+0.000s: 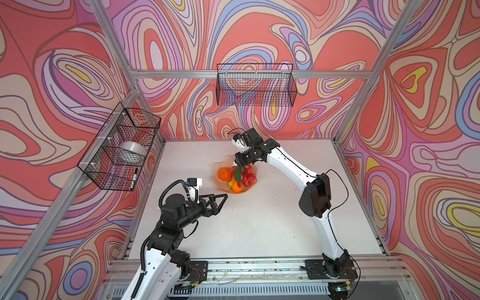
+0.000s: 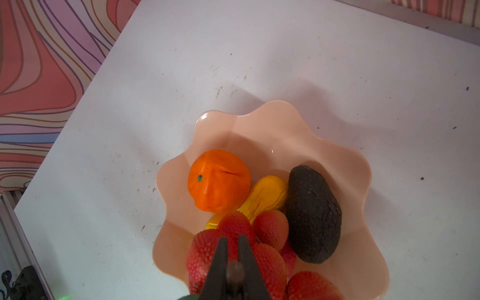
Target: Place and organize the fake fruits in the fruit bowl
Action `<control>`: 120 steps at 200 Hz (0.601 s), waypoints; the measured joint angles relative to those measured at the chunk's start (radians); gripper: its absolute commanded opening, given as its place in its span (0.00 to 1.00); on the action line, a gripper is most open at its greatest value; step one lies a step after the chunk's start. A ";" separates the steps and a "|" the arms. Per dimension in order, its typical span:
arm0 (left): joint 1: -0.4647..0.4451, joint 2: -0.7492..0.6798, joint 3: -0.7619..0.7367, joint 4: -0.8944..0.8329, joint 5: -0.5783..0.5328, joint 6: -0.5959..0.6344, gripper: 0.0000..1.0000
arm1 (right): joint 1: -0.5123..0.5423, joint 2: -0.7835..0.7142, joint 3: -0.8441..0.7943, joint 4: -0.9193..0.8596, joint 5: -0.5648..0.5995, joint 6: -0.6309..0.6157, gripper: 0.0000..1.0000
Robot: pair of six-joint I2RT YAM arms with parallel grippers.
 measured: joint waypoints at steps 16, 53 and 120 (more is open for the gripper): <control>0.000 0.023 0.032 -0.029 -0.040 0.010 0.97 | -0.006 0.026 0.031 -0.007 -0.008 0.001 0.21; 0.000 0.058 0.069 -0.037 -0.127 0.023 0.97 | -0.027 0.029 0.034 0.018 -0.010 -0.012 0.82; 0.000 0.099 0.080 -0.045 -0.348 0.085 1.00 | -0.079 -0.132 -0.112 0.174 0.119 0.029 0.98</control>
